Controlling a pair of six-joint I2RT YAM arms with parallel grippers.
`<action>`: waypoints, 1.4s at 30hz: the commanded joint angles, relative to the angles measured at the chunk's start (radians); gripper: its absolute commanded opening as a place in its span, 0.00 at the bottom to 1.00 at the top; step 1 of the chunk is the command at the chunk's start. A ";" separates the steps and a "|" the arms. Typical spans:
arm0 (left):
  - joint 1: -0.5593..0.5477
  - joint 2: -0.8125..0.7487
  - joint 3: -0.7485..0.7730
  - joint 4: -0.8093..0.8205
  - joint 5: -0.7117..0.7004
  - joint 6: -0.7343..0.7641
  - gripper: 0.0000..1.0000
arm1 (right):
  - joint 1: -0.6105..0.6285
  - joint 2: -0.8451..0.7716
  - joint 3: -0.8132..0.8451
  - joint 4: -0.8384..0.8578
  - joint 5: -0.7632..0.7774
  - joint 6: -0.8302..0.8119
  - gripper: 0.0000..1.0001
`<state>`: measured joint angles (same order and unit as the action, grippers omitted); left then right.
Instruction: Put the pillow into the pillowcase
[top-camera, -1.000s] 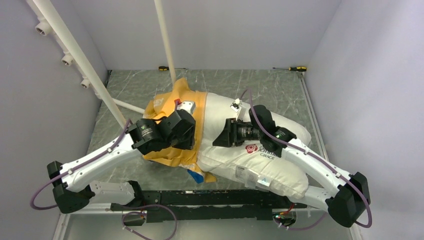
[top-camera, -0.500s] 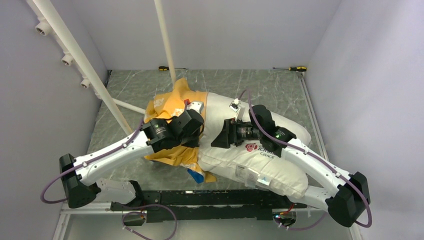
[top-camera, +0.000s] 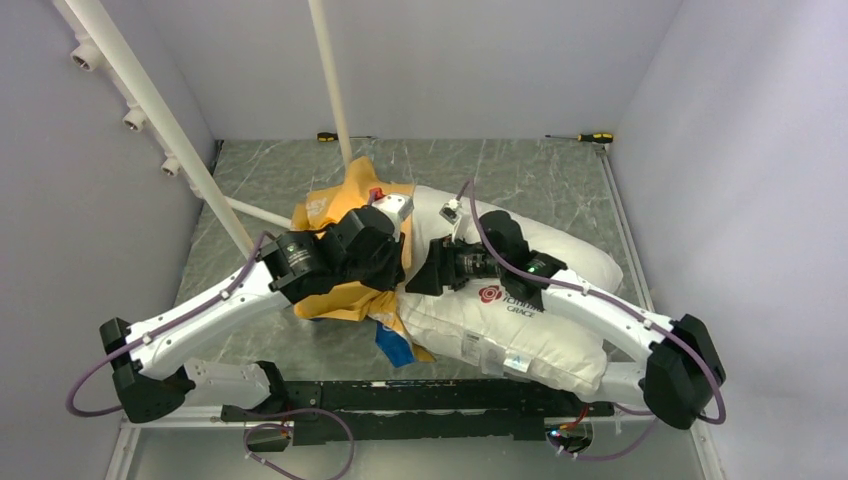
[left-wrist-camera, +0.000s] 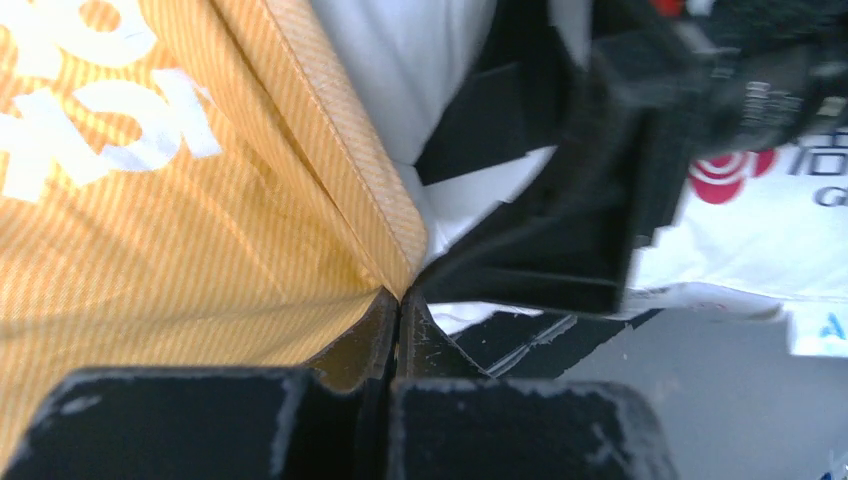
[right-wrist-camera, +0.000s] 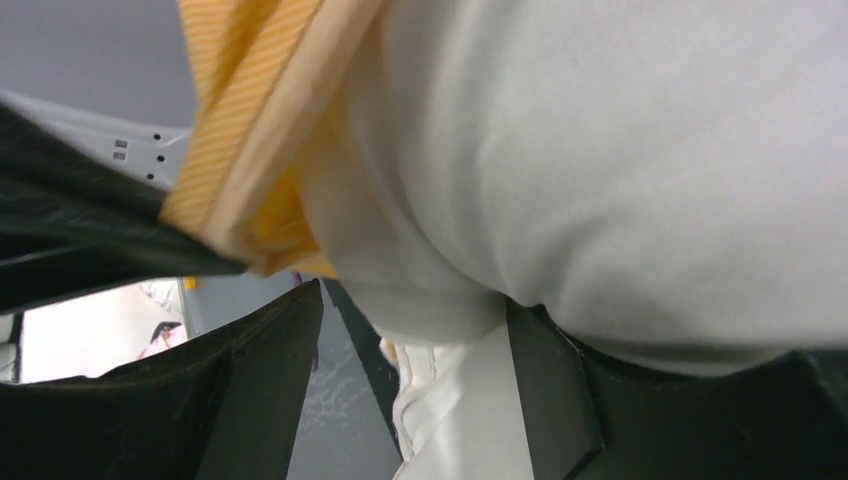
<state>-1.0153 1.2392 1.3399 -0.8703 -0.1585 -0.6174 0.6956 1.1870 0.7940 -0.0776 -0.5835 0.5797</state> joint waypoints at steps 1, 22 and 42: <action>-0.009 -0.077 0.084 0.112 0.149 0.025 0.00 | 0.024 0.100 -0.039 0.147 0.129 0.001 0.70; -0.025 0.251 0.507 0.219 0.411 0.083 0.00 | 0.046 0.089 0.094 0.718 0.155 0.134 0.00; -0.203 0.576 0.907 0.505 0.728 -0.044 0.00 | 0.050 0.200 0.045 0.774 0.449 0.197 0.00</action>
<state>-1.0142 1.7615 2.1696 -1.1568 -0.0616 -0.4858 0.6781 1.2896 0.7986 0.4370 -0.2703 0.7654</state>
